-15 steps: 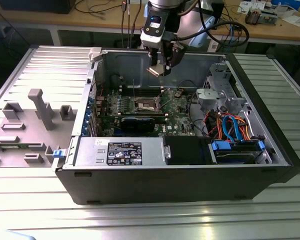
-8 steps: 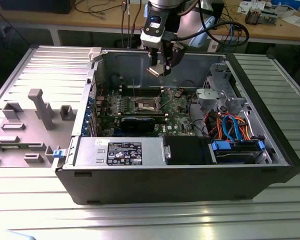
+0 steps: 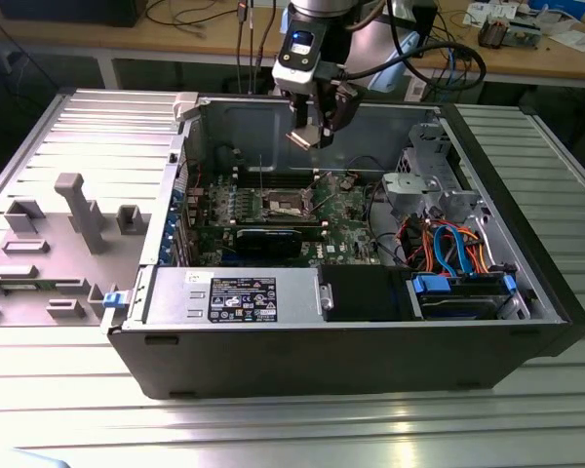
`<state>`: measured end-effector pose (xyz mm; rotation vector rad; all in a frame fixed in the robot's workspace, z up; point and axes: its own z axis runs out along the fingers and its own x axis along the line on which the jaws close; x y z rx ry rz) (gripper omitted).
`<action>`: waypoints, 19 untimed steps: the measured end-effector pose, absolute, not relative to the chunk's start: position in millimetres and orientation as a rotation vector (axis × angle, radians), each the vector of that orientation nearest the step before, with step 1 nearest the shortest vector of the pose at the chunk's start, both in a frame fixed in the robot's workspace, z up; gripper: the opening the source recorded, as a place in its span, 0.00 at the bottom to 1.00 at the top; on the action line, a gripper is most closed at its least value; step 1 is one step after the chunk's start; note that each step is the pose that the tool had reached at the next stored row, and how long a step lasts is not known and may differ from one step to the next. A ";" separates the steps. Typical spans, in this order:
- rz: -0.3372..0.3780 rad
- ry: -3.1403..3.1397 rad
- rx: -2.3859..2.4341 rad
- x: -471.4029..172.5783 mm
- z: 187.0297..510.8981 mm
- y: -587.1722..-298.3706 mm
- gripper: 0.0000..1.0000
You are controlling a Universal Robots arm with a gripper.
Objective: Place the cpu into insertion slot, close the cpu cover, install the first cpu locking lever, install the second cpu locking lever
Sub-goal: 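Place the cpu into insertion slot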
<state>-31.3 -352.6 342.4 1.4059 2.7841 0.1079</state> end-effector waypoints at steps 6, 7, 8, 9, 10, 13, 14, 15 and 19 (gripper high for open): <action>0.105 2.718 1.523 -31.3 339.0 -352.6 0.55; 0.105 2.714 1.530 -31.3 338.7 -352.6 0.55; 0.105 2.707 1.542 -31.4 338.1 -352.6 0.55; 0.104 2.699 1.555 -31.4 337.3 -352.6 0.55; 0.103 2.689 1.571 -31.4 336.7 -352.6 0.55; 0.099 2.652 1.628 -31.4 335.0 -352.6 0.55; 0.099 2.645 1.638 -31.4 334.7 -352.6 0.55; 0.098 2.640 1.646 -31.4 334.5 -352.6 0.55; 0.095 2.593 1.715 -31.4 332.7 -352.6 0.55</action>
